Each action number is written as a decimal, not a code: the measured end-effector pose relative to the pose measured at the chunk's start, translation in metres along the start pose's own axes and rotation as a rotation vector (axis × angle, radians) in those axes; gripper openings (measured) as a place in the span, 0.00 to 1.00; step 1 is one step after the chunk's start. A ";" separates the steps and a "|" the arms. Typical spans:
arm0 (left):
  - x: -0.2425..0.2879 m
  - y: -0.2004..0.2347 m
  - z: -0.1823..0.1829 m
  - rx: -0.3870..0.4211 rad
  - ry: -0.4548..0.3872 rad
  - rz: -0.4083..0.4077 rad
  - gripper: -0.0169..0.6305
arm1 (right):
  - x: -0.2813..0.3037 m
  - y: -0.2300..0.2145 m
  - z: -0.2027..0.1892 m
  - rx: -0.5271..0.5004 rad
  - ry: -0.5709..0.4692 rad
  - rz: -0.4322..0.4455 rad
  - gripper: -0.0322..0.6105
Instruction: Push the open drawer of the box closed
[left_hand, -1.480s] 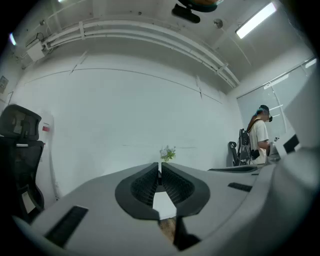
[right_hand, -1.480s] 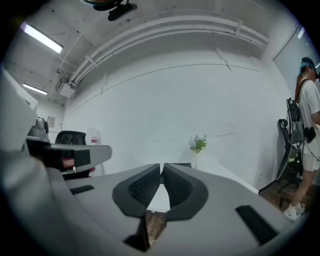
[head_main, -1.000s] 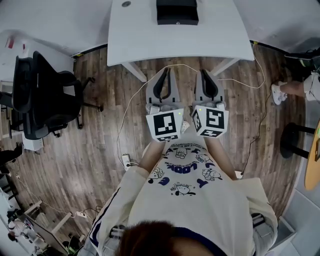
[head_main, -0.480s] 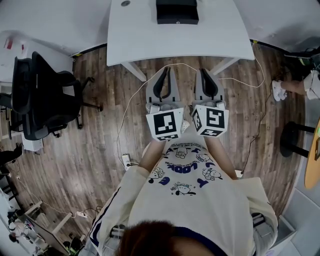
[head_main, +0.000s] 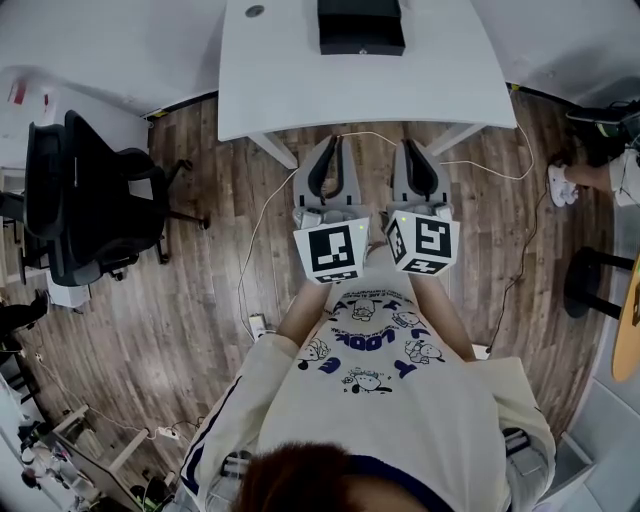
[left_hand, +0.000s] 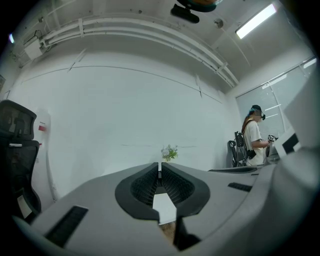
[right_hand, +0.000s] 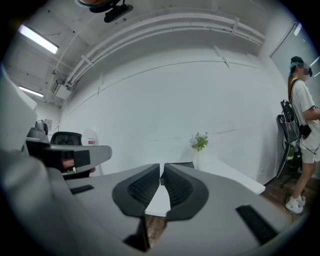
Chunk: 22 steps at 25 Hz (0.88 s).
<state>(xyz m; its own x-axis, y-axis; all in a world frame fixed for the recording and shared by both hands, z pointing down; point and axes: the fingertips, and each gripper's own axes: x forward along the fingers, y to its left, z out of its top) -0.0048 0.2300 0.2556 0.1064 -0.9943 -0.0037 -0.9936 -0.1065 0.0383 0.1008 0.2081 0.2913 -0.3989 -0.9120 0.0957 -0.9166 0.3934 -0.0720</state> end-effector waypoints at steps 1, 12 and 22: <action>0.002 0.002 0.000 0.001 -0.001 -0.002 0.07 | 0.003 0.001 0.000 0.000 -0.003 0.000 0.12; 0.033 0.012 -0.010 -0.020 0.031 0.004 0.07 | 0.036 -0.005 -0.001 0.007 0.013 0.002 0.12; 0.096 0.032 -0.018 -0.013 0.053 0.041 0.07 | 0.103 -0.022 -0.004 0.014 0.042 0.032 0.12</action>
<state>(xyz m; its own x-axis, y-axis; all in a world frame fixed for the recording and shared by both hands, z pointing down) -0.0260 0.1311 0.2746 0.0674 -0.9964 0.0509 -0.9966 -0.0648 0.0504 0.0798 0.1055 0.3063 -0.4290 -0.8932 0.1345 -0.9030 0.4202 -0.0897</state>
